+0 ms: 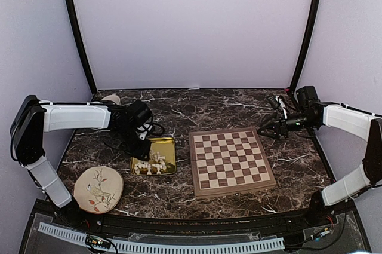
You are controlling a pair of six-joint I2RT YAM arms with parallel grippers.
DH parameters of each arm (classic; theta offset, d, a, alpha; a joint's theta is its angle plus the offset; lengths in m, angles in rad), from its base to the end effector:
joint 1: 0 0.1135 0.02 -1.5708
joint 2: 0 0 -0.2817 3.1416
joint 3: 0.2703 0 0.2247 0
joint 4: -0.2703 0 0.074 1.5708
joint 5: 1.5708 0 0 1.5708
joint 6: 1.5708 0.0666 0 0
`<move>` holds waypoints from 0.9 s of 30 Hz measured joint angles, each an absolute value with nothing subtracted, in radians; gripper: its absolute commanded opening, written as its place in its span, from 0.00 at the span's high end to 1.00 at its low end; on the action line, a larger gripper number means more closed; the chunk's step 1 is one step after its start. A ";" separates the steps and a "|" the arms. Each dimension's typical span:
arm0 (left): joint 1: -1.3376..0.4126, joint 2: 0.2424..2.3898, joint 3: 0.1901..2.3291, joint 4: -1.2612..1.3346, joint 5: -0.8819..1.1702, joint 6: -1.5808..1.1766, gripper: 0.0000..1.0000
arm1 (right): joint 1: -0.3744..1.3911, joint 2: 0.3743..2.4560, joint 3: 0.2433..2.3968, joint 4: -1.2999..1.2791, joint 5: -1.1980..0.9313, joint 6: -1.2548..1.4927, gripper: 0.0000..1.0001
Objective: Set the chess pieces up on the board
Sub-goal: Pick up the queen from the storage box.
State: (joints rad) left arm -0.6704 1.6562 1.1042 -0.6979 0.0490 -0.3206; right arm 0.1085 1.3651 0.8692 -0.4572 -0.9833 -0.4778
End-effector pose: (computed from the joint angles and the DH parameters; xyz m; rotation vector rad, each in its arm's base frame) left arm 0.2363 -0.1916 0.1984 0.5104 2.8232 -0.2826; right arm 0.2383 0.0817 0.2486 -0.9864 1.9791 1.0197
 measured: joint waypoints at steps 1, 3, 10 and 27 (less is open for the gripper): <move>-0.670 1.665 1.104 -0.696 0.049 -0.322 0.70 | 0.109 1.365 0.869 -0.457 -0.983 -0.478 0.41; -0.670 1.680 1.104 -0.696 0.047 -0.325 0.73 | 0.109 1.365 0.869 -0.458 -0.983 -0.478 0.41; -0.679 1.719 1.111 -0.696 0.033 -0.329 0.80 | 0.109 1.366 0.869 -0.460 -0.983 -0.478 0.41; -0.738 1.775 1.168 -0.697 -0.006 -0.334 0.68 | 0.109 1.384 0.870 -0.472 -0.971 -0.486 0.41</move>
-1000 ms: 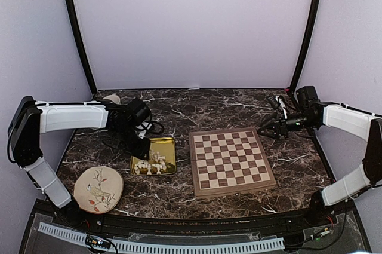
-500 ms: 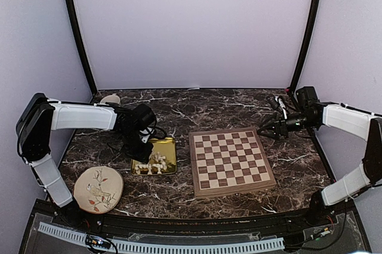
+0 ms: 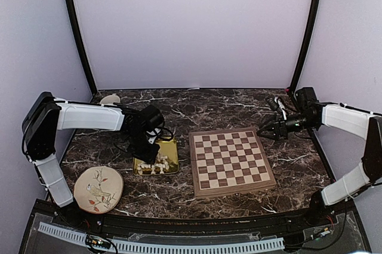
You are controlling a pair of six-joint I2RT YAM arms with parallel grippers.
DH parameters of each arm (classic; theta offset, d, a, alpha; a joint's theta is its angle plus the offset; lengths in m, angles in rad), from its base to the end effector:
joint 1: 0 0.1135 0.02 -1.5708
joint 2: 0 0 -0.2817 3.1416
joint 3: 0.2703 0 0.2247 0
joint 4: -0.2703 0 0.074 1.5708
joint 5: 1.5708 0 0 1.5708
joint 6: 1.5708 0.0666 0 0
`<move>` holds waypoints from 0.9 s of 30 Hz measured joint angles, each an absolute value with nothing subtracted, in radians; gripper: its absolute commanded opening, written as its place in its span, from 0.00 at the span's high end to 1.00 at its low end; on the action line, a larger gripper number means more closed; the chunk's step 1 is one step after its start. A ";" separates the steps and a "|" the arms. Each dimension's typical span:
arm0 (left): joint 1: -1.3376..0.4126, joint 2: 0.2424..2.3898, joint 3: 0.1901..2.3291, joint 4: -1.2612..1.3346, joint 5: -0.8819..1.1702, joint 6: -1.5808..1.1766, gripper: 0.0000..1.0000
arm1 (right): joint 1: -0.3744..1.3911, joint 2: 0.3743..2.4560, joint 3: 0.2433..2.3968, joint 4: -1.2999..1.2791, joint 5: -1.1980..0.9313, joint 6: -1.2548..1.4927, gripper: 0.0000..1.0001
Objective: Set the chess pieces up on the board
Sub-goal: Pick up the queen from the storage box.
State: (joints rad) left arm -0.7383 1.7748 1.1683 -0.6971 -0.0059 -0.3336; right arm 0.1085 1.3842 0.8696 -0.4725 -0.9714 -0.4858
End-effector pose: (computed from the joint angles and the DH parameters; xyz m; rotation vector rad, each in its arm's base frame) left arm 0.2416 -0.2193 0.1796 0.5823 2.8437 -0.1919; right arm 0.2398 0.0814 0.2429 -0.9827 2.0116 1.0219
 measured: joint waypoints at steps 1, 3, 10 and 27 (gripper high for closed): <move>-0.742 1.777 1.171 -0.698 -0.013 -0.334 0.69 | 0.109 1.384 0.870 -0.472 -0.971 -0.486 0.41; -0.747 1.779 1.178 -0.697 -0.025 -0.336 0.70 | 0.109 1.384 0.870 -0.472 -0.971 -0.486 0.41; -0.751 1.780 1.195 -0.697 -0.068 -0.349 0.81 | 0.109 1.393 0.870 -0.473 -0.970 -0.486 0.42; -0.762 1.700 1.132 -0.655 -0.006 -0.344 0.98 | 0.109 1.398 0.873 -0.476 -0.970 -0.489 0.42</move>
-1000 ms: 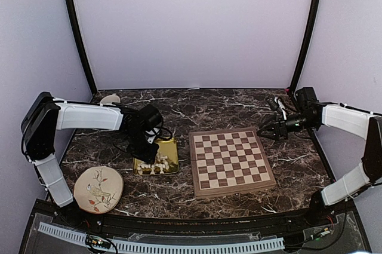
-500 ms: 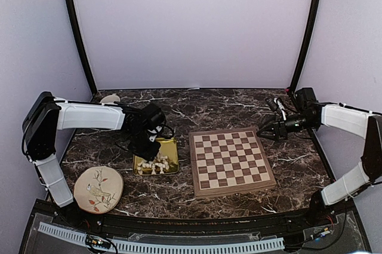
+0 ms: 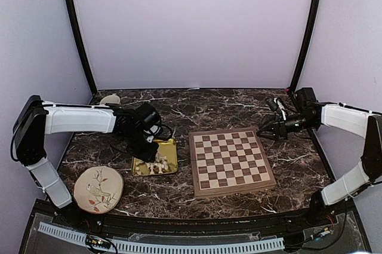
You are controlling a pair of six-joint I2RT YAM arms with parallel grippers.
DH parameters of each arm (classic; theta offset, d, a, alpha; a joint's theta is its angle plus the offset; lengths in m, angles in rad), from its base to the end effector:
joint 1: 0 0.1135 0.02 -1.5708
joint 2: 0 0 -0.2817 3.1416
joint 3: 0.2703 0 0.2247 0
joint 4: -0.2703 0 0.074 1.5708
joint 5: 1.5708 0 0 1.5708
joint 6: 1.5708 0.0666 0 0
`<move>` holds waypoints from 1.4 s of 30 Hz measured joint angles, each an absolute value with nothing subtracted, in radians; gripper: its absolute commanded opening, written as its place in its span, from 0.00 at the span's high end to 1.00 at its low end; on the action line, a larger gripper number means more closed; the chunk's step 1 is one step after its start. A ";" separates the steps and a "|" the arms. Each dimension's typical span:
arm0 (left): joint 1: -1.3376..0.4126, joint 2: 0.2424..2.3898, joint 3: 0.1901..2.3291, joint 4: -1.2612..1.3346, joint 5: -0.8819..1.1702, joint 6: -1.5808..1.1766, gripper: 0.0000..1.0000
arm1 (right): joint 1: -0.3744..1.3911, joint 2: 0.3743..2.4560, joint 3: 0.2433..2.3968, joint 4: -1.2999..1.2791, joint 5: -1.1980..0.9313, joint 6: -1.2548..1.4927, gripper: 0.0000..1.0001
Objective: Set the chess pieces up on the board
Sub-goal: Pick up the queen from the storage box, then place the queen at d1.
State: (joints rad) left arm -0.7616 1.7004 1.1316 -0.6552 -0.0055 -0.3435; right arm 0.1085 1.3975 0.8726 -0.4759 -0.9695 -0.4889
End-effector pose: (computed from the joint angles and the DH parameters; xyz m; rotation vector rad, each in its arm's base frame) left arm 0.2311 -0.2198 0.1945 0.5865 2.7712 -0.2538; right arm 0.2417 0.0816 0.2404 -0.9816 2.0228 1.0261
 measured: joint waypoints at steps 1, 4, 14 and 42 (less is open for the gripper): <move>-0.762 1.684 1.121 -0.650 0.001 -0.343 0.98 | 0.109 1.398 0.873 -0.476 -0.970 -0.489 0.42; -0.761 1.633 1.101 -0.634 0.020 -0.336 0.98 | 0.109 1.400 0.873 -0.476 -0.971 -0.489 0.42; -0.756 1.560 1.065 -0.583 0.079 -0.313 0.98 | 0.109 1.405 0.873 -0.476 -0.972 -0.489 0.42; -1.136 1.938 1.612 -0.636 0.170 -0.008 0.96 | 0.109 1.404 0.873 -0.472 -0.949 -0.467 0.43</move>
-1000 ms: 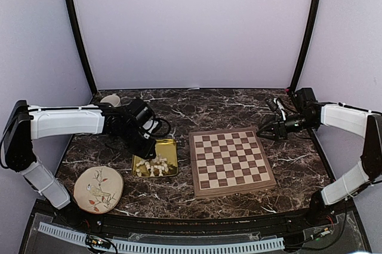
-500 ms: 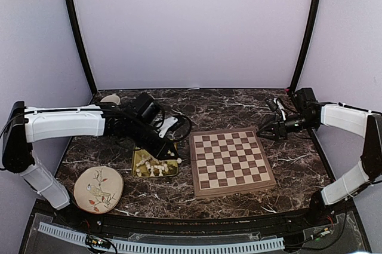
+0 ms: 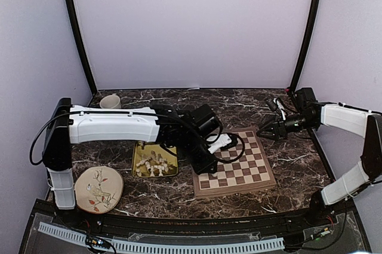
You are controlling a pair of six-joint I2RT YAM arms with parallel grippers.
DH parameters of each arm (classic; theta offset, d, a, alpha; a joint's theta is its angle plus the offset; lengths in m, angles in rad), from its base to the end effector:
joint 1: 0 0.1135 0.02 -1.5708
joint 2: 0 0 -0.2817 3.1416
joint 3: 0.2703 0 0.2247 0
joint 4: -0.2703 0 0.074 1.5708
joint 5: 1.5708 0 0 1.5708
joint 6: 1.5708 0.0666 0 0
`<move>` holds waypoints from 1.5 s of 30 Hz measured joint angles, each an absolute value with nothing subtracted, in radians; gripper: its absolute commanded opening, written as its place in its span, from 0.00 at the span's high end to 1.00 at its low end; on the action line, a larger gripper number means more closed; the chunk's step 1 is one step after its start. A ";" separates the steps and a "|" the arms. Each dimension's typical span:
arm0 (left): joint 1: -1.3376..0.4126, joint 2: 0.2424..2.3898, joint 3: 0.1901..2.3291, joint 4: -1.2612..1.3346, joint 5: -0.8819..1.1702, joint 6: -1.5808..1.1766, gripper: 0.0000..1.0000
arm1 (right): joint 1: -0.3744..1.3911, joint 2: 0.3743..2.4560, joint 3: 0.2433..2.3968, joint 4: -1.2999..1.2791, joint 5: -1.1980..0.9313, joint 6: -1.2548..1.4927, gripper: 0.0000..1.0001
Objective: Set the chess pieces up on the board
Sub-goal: Place the queen at d1.
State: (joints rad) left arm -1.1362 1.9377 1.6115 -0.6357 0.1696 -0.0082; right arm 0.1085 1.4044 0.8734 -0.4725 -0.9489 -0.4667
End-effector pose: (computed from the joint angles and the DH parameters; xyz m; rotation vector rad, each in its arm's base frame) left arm 0.1689 -0.3905 0.2493 1.4746 2.1990 -0.6395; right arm 0.2437 0.0810 0.2383 -0.9574 2.0540 1.0162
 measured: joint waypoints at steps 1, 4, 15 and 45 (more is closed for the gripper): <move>-1.145 1.956 1.631 -0.644 0.164 -0.001 0.96 | 0.109 1.404 0.873 -0.472 -0.945 -0.466 0.43; -1.171 2.016 1.696 -0.664 0.156 0.023 0.96 | 0.109 1.404 0.873 -0.472 -0.938 -0.462 0.43; -1.202 2.143 1.818 -0.662 0.146 0.042 0.95 | 0.109 1.404 0.873 -0.472 -0.915 -0.461 0.43; -1.203 2.237 1.867 -0.603 0.135 -0.004 0.66 | 0.109 1.409 0.885 -0.479 -0.915 -0.465 0.42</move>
State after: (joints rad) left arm -1.2030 2.2368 1.8668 -0.6029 0.1352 -0.0040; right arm 0.1085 1.4094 0.8848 -0.4786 -0.9146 -0.4648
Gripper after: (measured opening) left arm 0.283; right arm 0.576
